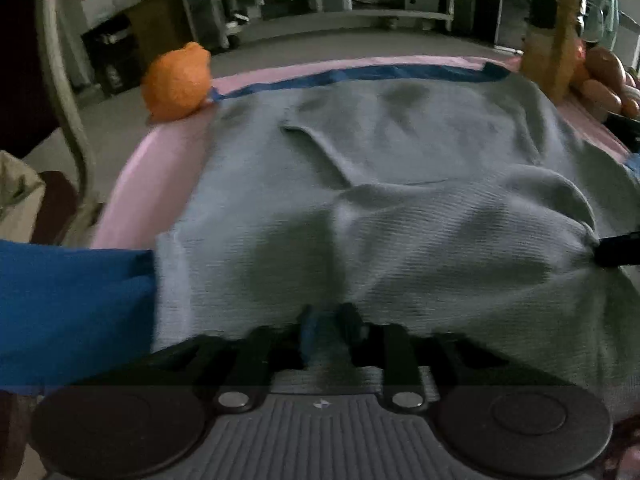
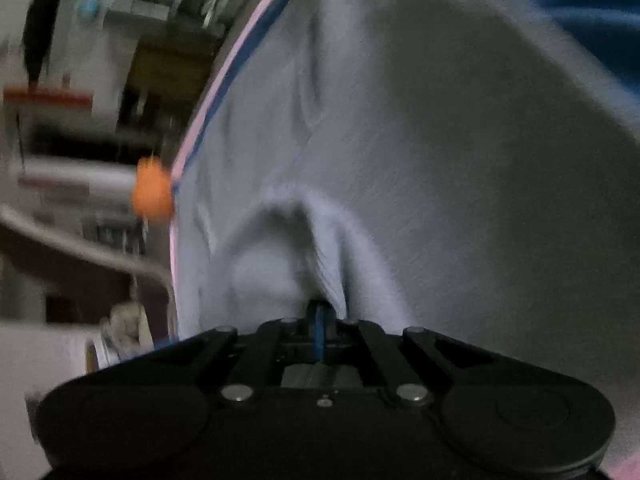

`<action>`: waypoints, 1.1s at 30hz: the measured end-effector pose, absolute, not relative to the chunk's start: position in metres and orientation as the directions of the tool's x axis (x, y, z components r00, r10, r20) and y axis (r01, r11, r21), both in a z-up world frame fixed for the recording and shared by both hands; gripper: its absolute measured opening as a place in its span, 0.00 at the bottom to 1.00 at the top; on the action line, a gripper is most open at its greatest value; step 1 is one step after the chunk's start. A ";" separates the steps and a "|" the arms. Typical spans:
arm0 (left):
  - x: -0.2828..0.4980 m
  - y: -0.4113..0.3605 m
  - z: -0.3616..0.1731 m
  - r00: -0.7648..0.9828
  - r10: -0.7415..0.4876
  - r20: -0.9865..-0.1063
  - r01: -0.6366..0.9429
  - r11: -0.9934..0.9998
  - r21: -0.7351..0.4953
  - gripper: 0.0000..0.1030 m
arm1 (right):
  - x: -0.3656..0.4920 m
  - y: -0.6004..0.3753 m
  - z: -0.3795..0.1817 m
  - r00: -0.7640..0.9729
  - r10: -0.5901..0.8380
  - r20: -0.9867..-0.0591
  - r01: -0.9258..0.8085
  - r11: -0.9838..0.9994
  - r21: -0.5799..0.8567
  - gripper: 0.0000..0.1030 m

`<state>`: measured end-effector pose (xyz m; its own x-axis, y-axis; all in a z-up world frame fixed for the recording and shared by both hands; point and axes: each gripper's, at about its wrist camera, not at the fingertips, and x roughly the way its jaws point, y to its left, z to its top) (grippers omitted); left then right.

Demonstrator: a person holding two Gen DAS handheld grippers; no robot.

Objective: Fold clothes

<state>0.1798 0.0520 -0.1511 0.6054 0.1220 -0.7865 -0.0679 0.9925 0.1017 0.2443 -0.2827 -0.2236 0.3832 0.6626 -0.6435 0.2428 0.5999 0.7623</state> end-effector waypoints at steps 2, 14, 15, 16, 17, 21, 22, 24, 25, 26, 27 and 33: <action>0.174 0.064 -0.147 0.595 0.103 -0.797 -0.103 0.993 0.052 0.28 | 0.230 -0.298 -0.216 0.434 0.590 -0.681 0.280 0.630 0.724 0.05; 0.096 0.049 -0.134 0.609 -0.078 -0.789 -0.032 0.992 -0.123 0.23 | 0.144 -0.274 -0.174 0.433 0.656 -0.618 0.080 0.655 0.752 0.21; 0.096 0.046 -0.137 0.602 -0.069 -0.796 -0.027 0.994 -0.107 0.22 | 0.142 -0.271 -0.174 0.429 0.644 -0.633 0.069 0.675 0.734 0.21; 0.095 0.042 -0.140 0.594 -0.060 -0.802 -0.022 0.996 -0.091 0.22 | 0.144 -0.266 -0.177 0.422 0.620 -0.662 0.062 0.708 0.703 0.21; 0.095 0.039 -0.143 0.587 -0.051 -0.808 -0.016 0.997 -0.075 0.25 | 0.146 -0.262 -0.179 0.416 0.593 -0.689 0.055 0.740 0.671 0.21; 0.093 0.025 -0.155 0.558 -0.014 -0.830 0.007 1.000 -0.012 0.26 | 0.144 -0.251 -0.183 0.408 0.493 -0.769 0.015 0.838 0.545 0.00; 0.091 0.025 -0.156 0.555 -0.003 -0.832 0.001 1.000 -0.002 0.28 | 0.140 -0.252 -0.181 0.409 0.479 -0.777 0.011 0.849 0.529 0.00; 0.085 0.029 -0.154 0.561 -0.005 -0.828 -0.020 1.000 -0.020 0.31 | 0.132 -0.254 -0.177 0.412 0.462 -0.785 0.023 0.857 0.515 0.00; 0.082 0.032 -0.152 0.567 -0.010 -0.824 -0.030 0.999 -0.033 0.31 | 0.127 -0.254 -0.174 0.423 0.458 -0.782 0.032 0.855 0.518 0.00; 0.078 0.035 -0.150 0.573 -0.015 -0.820 -0.040 0.998 -0.046 0.29 | 0.123 -0.255 -0.171 0.438 0.456 -0.775 0.036 0.852 0.522 0.02; 0.074 0.036 -0.147 0.588 -0.023 -0.809 -0.042 0.997 -0.058 0.24 | 0.118 -0.255 -0.167 0.453 0.454 -0.767 0.040 0.849 0.526 0.06; 0.079 0.023 -0.151 0.599 -0.018 -0.800 -0.004 1.000 -0.026 0.26 | 0.106 -0.249 -0.167 0.463 0.468 -0.753 -0.009 0.851 0.525 0.11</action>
